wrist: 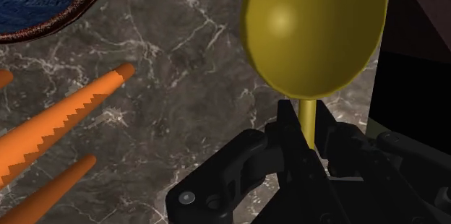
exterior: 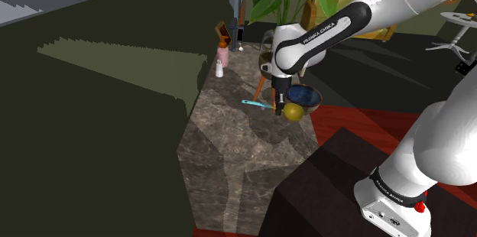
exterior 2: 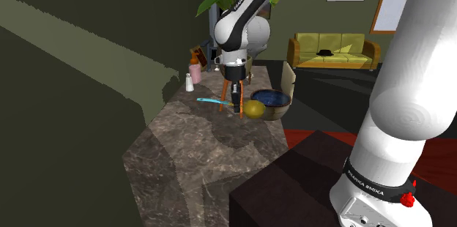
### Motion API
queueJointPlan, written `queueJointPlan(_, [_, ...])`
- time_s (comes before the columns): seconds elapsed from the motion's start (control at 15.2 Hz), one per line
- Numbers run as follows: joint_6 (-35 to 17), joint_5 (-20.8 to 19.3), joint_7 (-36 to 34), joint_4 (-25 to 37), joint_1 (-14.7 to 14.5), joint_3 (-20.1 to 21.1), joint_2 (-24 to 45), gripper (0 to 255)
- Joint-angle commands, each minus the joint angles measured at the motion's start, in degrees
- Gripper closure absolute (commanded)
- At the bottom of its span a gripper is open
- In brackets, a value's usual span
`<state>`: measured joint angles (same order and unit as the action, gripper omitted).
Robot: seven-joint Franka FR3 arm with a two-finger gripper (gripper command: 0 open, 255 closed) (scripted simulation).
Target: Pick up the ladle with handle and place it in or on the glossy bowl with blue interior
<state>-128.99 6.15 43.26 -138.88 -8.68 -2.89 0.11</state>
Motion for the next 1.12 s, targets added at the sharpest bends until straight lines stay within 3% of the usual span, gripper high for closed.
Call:
queueJointPlan(0.0, [1.67, -0.22, -0.25, 0.53, 0.01, -0.02, -1.13, 255])
queueJointPlan(0.53, [7.64, -0.88, -1.04, 2.59, 0.1, -0.05, -5.07, 255])
queueJointPlan(1.06, [9.28, -4.02, 9.59, 4.57, 6.12, -6.61, -4.1, 255])
